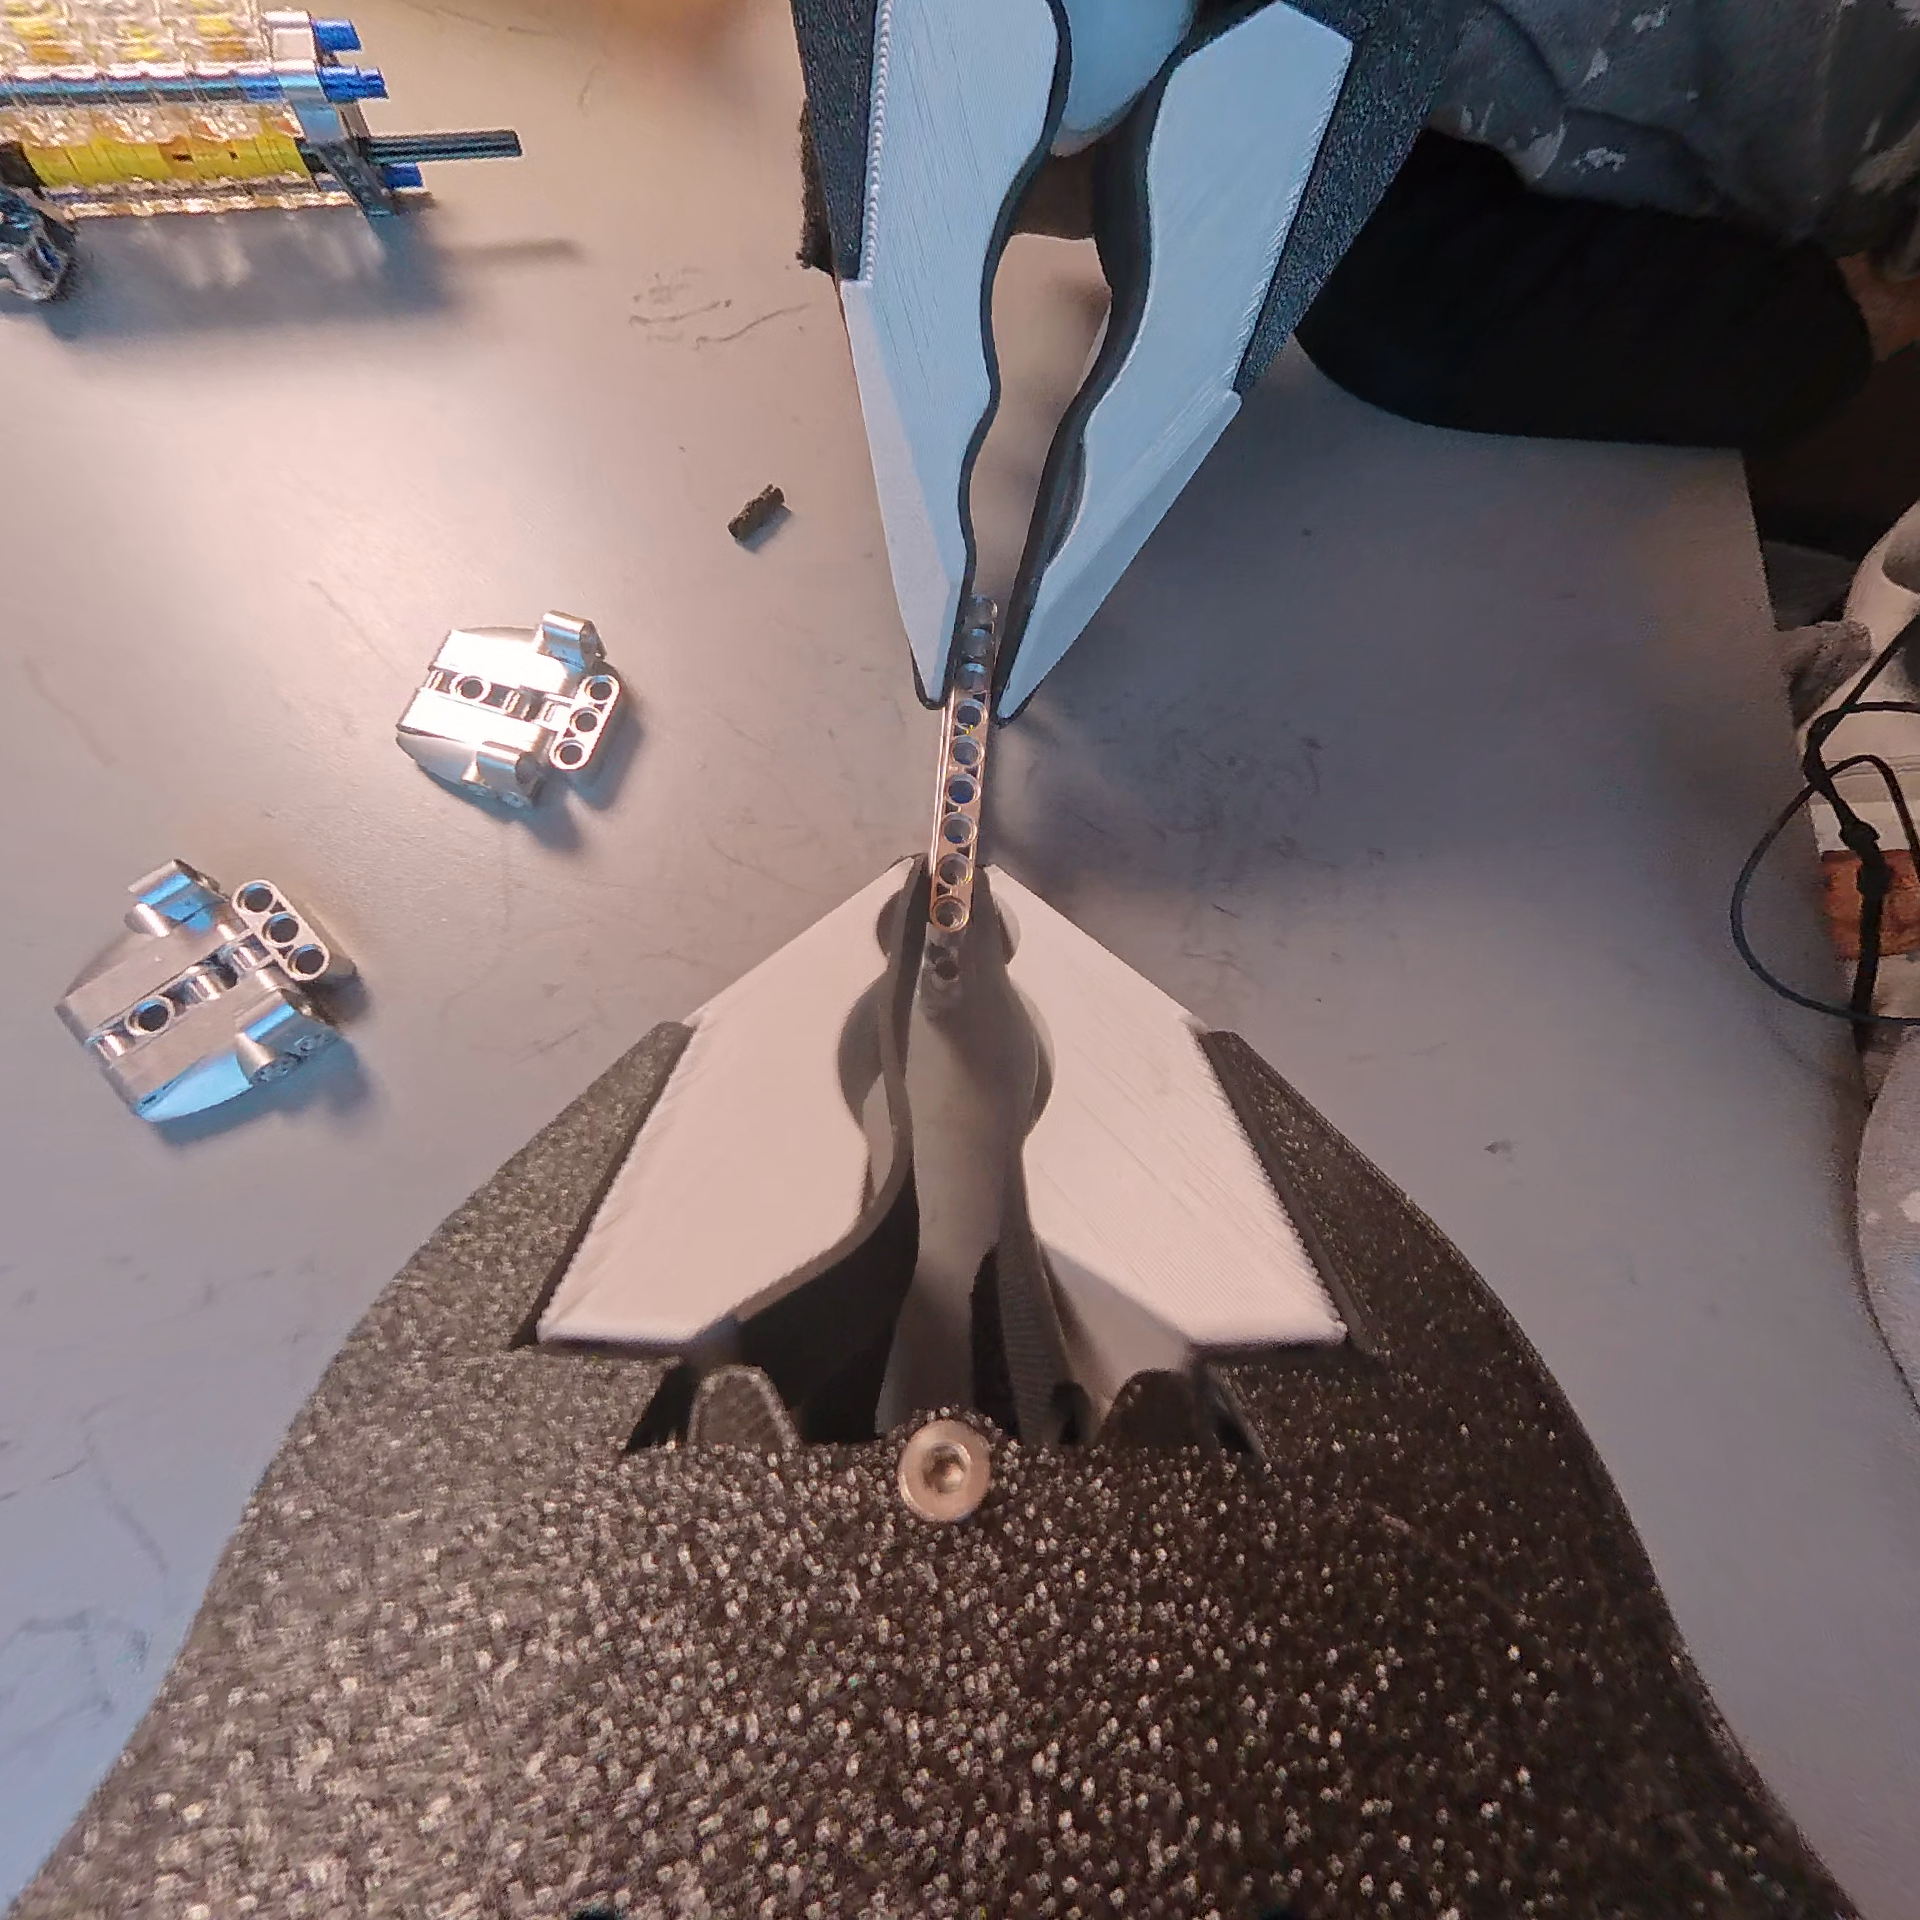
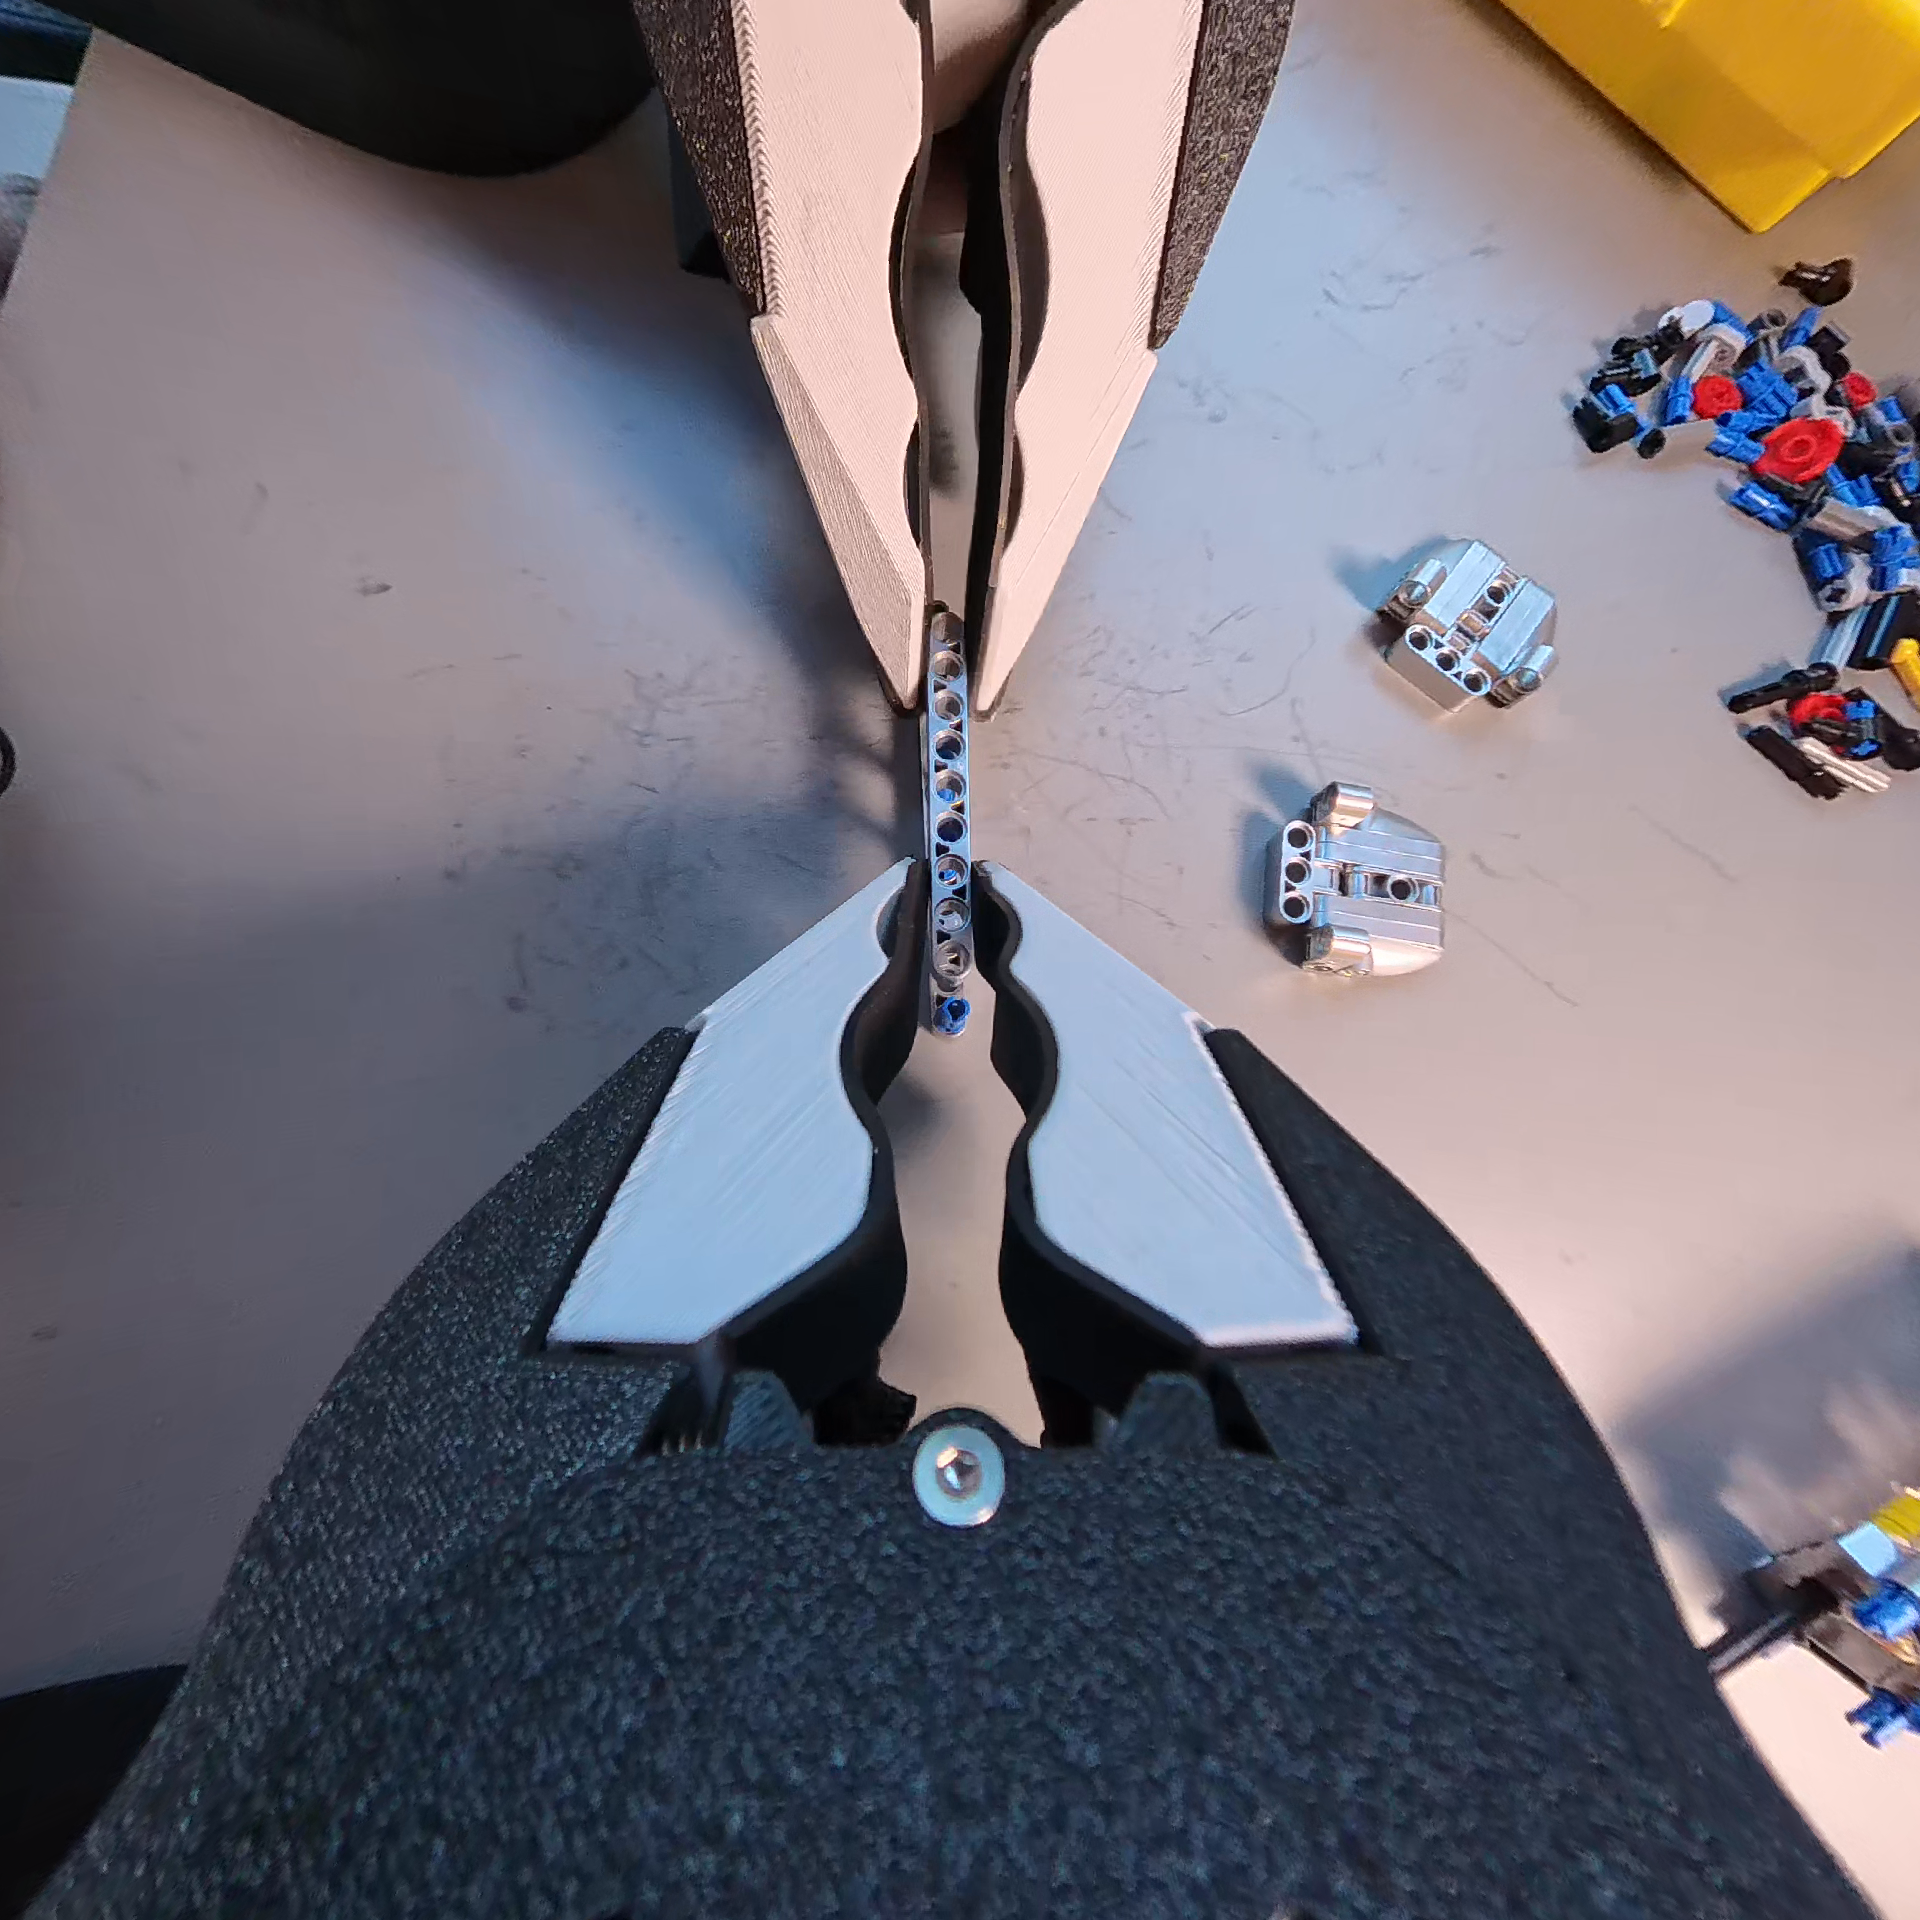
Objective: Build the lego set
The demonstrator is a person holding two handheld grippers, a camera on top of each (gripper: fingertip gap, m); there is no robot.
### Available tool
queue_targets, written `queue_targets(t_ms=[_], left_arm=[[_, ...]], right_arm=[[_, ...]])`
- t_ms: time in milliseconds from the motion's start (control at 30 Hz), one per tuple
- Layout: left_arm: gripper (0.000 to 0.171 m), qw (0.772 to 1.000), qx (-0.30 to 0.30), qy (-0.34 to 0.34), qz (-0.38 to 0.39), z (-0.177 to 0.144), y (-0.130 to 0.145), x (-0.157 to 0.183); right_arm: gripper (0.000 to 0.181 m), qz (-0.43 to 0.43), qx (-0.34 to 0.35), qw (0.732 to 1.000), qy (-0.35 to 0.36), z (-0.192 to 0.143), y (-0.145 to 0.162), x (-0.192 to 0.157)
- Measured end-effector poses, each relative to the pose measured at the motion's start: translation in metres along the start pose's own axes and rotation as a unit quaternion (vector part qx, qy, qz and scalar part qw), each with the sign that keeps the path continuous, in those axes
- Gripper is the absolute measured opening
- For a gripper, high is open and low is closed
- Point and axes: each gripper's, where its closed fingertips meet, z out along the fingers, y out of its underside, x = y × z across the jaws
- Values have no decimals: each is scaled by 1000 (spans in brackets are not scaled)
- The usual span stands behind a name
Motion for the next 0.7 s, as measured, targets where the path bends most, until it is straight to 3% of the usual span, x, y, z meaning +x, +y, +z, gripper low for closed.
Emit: queue_targets(t_ms=[333, 400, 700], left_arm=[[13, 999, 47, -1, 0, -9, -12, 2], [6, 999, 34, -9, 10, -5, -8, 1], [5, 999, 1, -14, 30, 1, -3, 4]], right_arm=[[6, -4, -10, 1000, 5, 1, 0, 0], [6, -5, -10, 1000, 7, 2, 0, 0], [5, -2, -9, 1000, -7, 4, 0, -4]])
